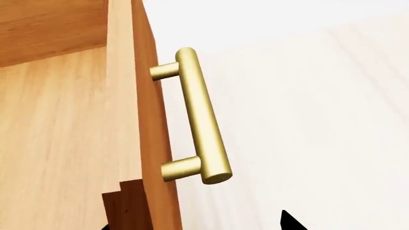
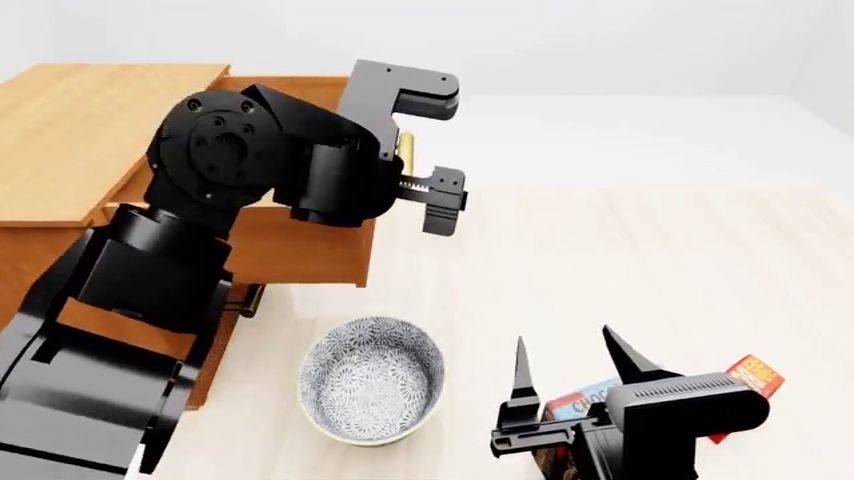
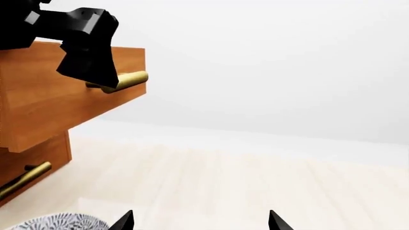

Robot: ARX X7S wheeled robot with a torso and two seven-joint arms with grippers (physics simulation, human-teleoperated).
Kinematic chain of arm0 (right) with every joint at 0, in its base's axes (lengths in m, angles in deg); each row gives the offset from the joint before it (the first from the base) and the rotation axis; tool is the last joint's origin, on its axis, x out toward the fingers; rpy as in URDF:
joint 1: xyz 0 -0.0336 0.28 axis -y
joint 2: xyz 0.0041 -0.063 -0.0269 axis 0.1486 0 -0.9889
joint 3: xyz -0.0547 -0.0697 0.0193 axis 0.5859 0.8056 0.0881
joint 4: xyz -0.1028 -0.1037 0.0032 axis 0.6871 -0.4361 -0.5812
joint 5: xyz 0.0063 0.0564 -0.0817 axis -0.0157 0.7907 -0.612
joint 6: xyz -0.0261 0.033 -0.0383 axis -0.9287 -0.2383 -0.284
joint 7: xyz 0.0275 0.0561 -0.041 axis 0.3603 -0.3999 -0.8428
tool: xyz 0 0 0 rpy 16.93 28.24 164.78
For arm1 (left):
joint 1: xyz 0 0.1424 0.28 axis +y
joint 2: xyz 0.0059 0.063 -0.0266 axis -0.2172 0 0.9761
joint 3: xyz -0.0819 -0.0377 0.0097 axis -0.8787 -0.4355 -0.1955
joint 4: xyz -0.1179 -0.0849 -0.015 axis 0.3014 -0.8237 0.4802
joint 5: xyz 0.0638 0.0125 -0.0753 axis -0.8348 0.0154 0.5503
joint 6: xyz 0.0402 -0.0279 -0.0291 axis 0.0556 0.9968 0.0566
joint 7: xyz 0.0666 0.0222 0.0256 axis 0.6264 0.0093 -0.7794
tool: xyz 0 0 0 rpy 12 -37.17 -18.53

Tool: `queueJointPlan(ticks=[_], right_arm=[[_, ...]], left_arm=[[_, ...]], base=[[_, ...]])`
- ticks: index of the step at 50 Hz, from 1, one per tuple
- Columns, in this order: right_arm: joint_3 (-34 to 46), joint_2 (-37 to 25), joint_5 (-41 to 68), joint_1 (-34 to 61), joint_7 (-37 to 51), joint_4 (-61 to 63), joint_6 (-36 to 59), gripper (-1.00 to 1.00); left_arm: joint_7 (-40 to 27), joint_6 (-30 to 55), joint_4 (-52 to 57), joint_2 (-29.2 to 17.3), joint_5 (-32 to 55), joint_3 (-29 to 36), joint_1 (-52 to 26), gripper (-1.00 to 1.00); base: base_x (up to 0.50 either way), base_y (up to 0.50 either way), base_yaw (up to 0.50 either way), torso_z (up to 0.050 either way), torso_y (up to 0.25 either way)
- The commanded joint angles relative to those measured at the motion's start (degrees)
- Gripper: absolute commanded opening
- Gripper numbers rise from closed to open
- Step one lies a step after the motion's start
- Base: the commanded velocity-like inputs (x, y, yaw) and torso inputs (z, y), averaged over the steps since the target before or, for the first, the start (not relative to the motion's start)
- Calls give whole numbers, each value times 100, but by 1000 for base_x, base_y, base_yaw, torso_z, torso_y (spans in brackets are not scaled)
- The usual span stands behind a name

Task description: Put the butter at the back in the top drawer of the cabinet and close it.

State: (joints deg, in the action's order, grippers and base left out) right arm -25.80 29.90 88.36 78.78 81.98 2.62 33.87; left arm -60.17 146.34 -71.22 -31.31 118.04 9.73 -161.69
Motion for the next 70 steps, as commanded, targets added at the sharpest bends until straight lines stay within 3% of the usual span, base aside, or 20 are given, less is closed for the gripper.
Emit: queueJointPlan(ticks=[1, 19, 30, 50, 70], right_arm=[[58, -3, -32, -3, 21, -20, -16, 100], [115, -17, -59, -21, 32, -68, -74, 100], [97, -36, -16, 19, 43, -56, -52, 100], [53, -58, 35, 106, 147, 67, 61, 100], [-17, -91, 62, 151, 292, 217, 163, 100]], left_arm=[[359, -858, 394, -1, 429, 15, -185, 100], [-50, -2114, 1339, -472, -1158, 508, -446, 100], [-178, -2016, 2031, -803, -1430, 786, -592, 100], [-971, -1369, 4262, -1991, -536, 501, 67, 100], [-1904, -1533, 6320, -3112, 396, -86, 1225, 100]], base=[[13, 0, -5, 0, 10], [1, -1, -2, 1, 2], [0, 0, 0, 0, 0], [0, 0, 0, 0, 0], [0, 0, 0, 0, 0]])
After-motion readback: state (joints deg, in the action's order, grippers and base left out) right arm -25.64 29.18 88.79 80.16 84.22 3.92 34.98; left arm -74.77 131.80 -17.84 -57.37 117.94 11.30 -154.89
